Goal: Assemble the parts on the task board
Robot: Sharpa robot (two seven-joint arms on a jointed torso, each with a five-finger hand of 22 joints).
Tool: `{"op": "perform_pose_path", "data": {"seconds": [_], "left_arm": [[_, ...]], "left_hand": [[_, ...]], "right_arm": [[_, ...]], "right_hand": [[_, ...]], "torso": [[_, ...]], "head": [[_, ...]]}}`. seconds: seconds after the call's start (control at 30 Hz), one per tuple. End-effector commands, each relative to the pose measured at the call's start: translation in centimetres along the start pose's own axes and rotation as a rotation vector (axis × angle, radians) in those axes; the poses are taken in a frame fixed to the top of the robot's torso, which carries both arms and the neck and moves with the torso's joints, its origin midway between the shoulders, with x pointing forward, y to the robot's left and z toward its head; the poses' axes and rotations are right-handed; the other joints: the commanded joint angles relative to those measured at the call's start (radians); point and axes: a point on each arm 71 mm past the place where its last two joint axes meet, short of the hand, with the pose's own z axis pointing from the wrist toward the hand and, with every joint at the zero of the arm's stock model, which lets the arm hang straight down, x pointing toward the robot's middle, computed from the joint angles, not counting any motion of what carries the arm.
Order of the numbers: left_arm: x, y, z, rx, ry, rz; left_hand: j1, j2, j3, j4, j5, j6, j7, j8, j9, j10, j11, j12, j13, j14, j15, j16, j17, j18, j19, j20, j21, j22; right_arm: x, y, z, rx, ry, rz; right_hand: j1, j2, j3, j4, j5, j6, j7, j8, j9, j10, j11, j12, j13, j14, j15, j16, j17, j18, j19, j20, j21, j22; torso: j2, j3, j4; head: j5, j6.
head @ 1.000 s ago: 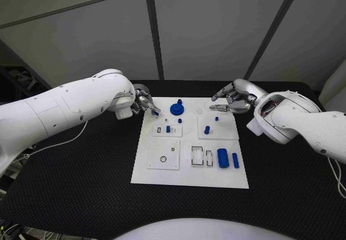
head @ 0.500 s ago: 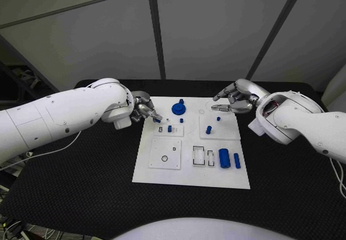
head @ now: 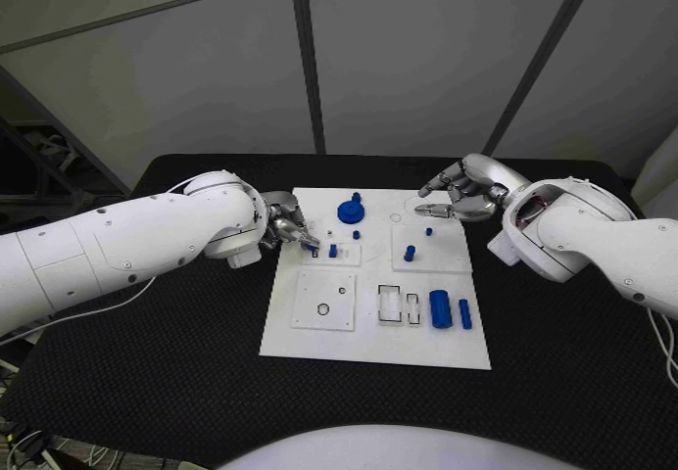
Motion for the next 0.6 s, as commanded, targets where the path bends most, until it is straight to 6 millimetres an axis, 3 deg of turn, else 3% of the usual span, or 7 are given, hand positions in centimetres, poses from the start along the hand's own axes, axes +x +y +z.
{"op": "perform_pose_path", "data": {"seconds": [0.03,0.6], "left_arm": [[-0.15,0.01,-0.05,-0.013,-0.041,0.025],[0.85,-0.38,-0.16,-0.016,0.023,0.065]], "left_hand": [[-0.006,0.001,0.143,-0.134,0.002,0.014,-0.011,0.006,0.242,0.036,-0.006,0.004,0.139,0.093,-0.007,0.005,0.223,-0.024,0.006,-0.001,0.005,0.001],[-0.009,-0.002,0.148,-0.139,0.003,0.017,-0.011,0.006,0.245,0.037,-0.006,0.004,0.139,0.094,-0.008,0.006,0.225,-0.024,0.006,-0.002,0.004,0.0]], "right_arm": [[-0.03,0.17,0.03,-0.009,0.005,-0.004],[-0.03,0.15,0.01,-0.008,0.006,-0.004]], "right_hand": [[0.0,0.006,0.001,0.003,0.004,0.008,0.001,-0.006,0.001,0.001,-0.009,0.0,0.031,0.044,-0.008,-0.006,0.017,0.006,-0.002,0.0,-0.003,-0.001],[0.0,0.006,0.001,0.003,0.004,0.008,0.001,-0.006,0.001,0.001,-0.009,0.0,0.031,0.044,-0.008,-0.006,0.017,0.006,-0.002,0.0,-0.003,-0.001]], "torso": [[0.0,0.0009,-0.0003],[-0.001,0.0008,-0.0001]], "head": [[0.0,-0.002],[-0.001,-0.009]]}}
